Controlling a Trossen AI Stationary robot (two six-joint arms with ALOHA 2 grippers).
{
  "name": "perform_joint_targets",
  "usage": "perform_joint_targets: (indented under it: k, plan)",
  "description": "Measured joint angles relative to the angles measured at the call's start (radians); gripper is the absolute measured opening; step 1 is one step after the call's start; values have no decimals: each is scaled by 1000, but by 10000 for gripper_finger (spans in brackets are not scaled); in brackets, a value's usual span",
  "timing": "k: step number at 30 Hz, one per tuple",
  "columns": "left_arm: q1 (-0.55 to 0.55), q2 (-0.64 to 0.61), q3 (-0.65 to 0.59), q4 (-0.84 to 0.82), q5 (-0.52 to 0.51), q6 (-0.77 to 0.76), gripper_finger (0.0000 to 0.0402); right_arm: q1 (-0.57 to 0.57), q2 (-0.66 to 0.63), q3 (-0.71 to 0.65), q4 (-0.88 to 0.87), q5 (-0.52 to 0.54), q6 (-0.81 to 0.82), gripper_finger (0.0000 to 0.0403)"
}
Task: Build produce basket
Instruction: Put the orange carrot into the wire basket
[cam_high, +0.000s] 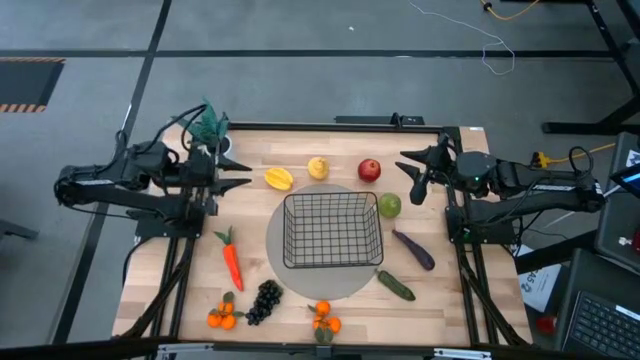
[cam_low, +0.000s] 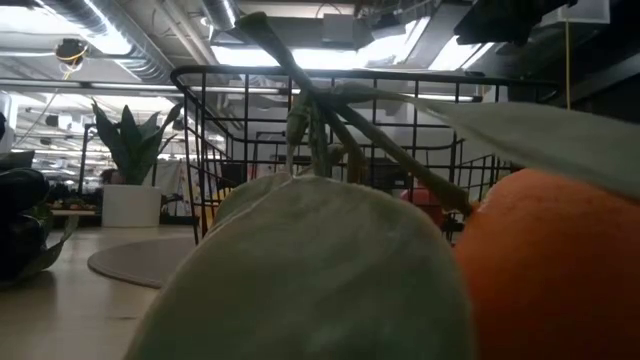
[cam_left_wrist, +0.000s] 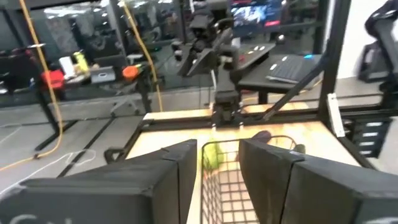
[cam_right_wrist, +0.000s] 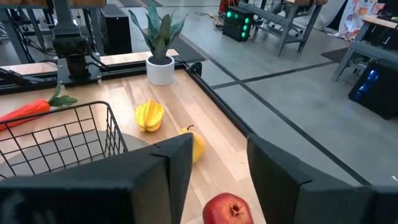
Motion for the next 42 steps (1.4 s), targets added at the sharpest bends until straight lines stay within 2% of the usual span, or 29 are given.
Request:
perform_joint_targets:
  k: [5, 9, 12, 17, 19, 22, 27, 30, 33, 39, 42]
  plan:
    - [0, 4, 0, -44, -8, 0, 114, 0, 0, 0, 0, 0, 0, 151]
    - [0, 5, -1, -251, -8, -17, 114, 0, 0, 0, 0, 0, 0, 150]
    - [0, 7, -1, -422, 25, -130, 114, 0, 0, 0, -5, -1, 4, 149]
    - [-1, 11, -1, -678, 191, -325, 114, 0, 0, 0, -8, -1, 3, 150]
    - [-4, 23, -5, -739, 212, -423, 111, 0, 0, 0, -9, -1, 3, 150]
    - [-26, 42, -38, -779, 242, -550, 107, 0, 0, 0, -9, -2, 3, 150]
    - [-92, 95, -105, -812, 333, -645, 106, 0, 0, 0, -9, -2, 9, 150]
    - [-134, 134, -151, -811, 311, -681, 106, 0, 0, 0, -9, -2, 34, 150]
    - [-164, 166, -199, -793, 269, -652, 106, 0, 0, 0, -9, -2, 32, 150]
    - [-185, 207, -253, -769, 254, -647, 105, 0, 0, 0, -8, -2, 31, 150]
    - [-185, 213, -263, -769, 212, -647, 105, 0, 0, 0, -8, -2, 32, 150]
